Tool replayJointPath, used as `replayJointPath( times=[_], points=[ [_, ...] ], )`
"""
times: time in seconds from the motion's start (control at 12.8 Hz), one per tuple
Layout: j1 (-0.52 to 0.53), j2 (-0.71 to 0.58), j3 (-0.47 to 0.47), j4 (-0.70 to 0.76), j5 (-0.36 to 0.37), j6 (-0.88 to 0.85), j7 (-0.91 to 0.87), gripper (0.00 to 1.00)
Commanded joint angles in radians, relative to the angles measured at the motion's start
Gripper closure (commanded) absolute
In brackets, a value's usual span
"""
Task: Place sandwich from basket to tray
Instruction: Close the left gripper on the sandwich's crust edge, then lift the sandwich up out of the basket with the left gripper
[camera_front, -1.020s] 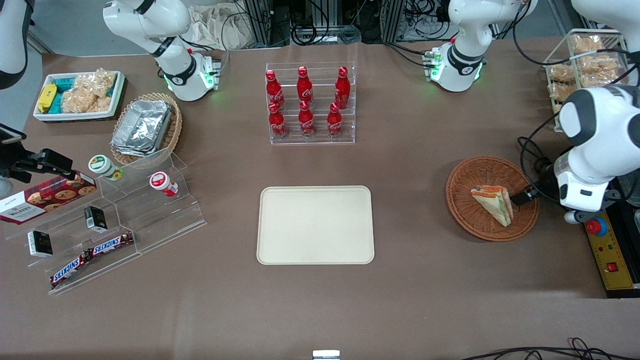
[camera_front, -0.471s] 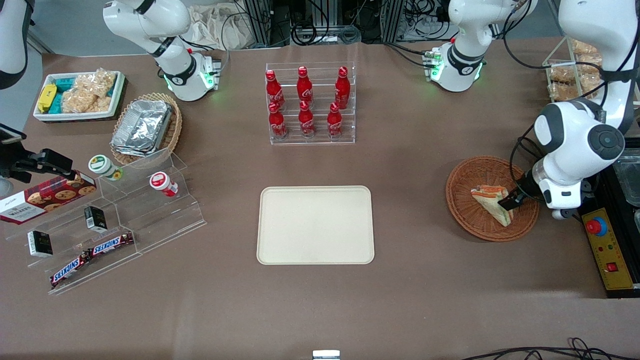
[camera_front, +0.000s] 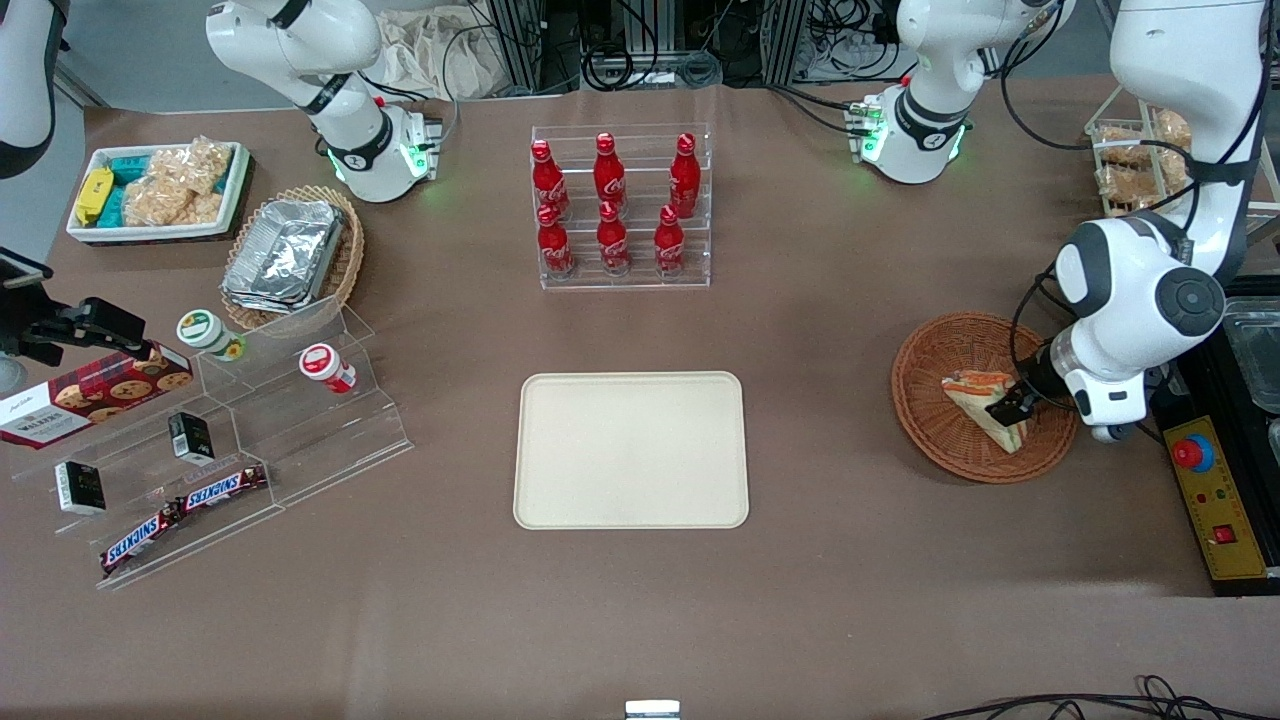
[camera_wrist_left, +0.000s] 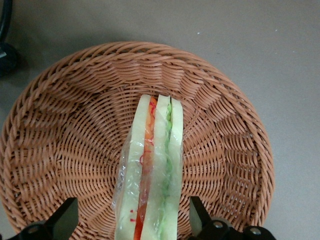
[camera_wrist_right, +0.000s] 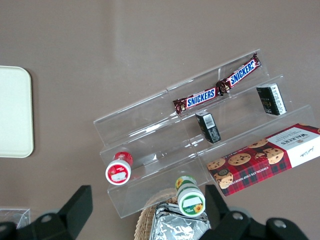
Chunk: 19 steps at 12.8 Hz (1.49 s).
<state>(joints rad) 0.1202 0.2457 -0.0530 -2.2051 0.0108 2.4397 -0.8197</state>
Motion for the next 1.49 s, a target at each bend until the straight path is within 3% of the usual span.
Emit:
replayJointPath(
  times=[0.0, 0.24, 0.39, 0.55, 0.71, 0.78, 1.02, 1.41],
  points=[
    [-0.004, 0.006, -0.004, -0.062, 0.006, 0.097, -0.033, 0.00],
    [-0.004, 0.018, -0.004, -0.068, 0.005, 0.108, -0.033, 0.03],
    [-0.004, 0.020, -0.004, -0.068, 0.003, 0.108, -0.033, 0.33],
    [-0.004, 0.040, -0.004, -0.065, 0.003, 0.108, -0.053, 0.56],
    [-0.004, 0.035, -0.004, -0.059, 0.005, 0.102, -0.050, 0.95],
    [-0.004, 0.029, -0.005, -0.056, 0.005, 0.098, -0.047, 1.00],
    [-0.008, -0.009, -0.011, -0.019, 0.005, 0.024, -0.041, 1.00],
    [-0.010, 0.007, -0.060, 0.408, 0.009, -0.590, 0.120, 1.00]
  ],
)
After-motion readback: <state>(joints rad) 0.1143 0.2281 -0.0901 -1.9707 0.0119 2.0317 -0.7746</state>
